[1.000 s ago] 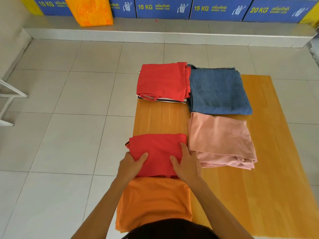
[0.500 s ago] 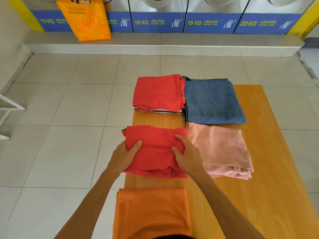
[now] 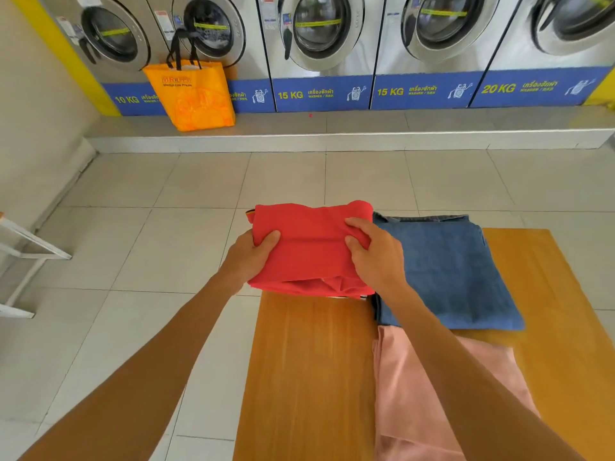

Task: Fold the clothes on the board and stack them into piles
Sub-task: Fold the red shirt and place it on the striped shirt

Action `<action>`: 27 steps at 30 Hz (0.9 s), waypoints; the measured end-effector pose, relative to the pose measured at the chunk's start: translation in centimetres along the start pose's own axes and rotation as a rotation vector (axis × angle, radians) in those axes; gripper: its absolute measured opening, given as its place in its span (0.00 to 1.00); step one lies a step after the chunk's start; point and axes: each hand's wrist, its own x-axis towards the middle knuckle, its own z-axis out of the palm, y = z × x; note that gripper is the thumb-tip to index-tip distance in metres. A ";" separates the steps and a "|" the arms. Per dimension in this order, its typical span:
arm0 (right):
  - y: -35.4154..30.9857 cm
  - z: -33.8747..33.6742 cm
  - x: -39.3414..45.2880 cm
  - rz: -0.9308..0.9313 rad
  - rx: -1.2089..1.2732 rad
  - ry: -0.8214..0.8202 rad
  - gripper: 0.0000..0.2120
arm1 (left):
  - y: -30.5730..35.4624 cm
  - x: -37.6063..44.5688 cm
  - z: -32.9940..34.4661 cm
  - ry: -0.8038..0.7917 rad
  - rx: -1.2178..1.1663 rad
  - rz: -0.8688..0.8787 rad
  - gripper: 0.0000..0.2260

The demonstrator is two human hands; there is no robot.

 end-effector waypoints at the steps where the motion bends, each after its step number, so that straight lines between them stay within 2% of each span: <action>1: 0.2 0.3 1.2 -0.005 0.004 0.003 0.17 | 0.0 1.2 0.3 0.011 -0.011 -0.003 0.31; 8: 3.9 3.4 4.3 0.079 -0.066 -0.025 0.16 | -2.2 6.1 3.4 0.019 0.039 -0.071 0.31; 17: 6.2 4.7 4.1 0.061 -0.112 0.007 0.15 | -4.1 7.9 3.8 -0.020 0.050 -0.089 0.33; 21: 7.1 5.0 3.2 0.081 -0.182 0.019 0.17 | -3.8 7.3 4.5 0.059 0.065 -0.085 0.30; 27: 7.3 3.9 -0.2 0.124 -0.182 0.067 0.18 | -5.3 2.3 6.0 0.317 0.006 -0.071 0.24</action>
